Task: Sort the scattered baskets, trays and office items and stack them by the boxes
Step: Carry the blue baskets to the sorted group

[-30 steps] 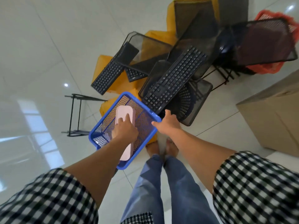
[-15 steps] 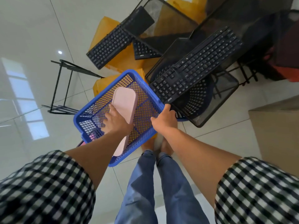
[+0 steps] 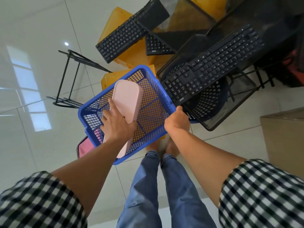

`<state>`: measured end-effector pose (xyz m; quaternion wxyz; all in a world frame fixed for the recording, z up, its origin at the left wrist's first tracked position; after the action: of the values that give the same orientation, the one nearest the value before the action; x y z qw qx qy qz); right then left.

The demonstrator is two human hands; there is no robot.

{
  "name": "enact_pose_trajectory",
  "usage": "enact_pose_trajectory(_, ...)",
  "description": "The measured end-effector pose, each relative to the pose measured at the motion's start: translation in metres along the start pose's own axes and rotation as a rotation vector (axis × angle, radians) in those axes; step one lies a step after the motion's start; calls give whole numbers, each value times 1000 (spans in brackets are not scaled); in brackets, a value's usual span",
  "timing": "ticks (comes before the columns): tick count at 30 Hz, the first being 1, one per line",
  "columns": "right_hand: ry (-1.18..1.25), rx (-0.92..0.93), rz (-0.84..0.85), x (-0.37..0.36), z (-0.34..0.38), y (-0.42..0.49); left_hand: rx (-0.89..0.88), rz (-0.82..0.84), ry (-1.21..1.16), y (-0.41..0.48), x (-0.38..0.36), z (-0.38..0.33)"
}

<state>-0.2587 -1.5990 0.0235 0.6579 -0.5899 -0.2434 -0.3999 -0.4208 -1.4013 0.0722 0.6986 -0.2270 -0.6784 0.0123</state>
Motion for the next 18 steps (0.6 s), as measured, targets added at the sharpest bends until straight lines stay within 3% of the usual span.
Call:
enact_pose_trajectory(11, 40, -96, 4, 26, -12, -28, -24, -230, -78, 6, 91, 12)
enact_pose_trajectory(18, 334, -208, -23, 63, 4, -56, -24, -403, -117, -2, 167, -2)
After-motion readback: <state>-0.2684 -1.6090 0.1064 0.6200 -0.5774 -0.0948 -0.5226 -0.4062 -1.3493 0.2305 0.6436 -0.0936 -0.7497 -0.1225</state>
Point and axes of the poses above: each hand's wrist, its own y-axis towards the middle knuckle, its own x-axis out of the back of the hand, z = x × y, the point moved 8 cm from there along y, towards the middle knuckle, and after that the axes turned 12 degrees about -z, right-handed, at the moved point
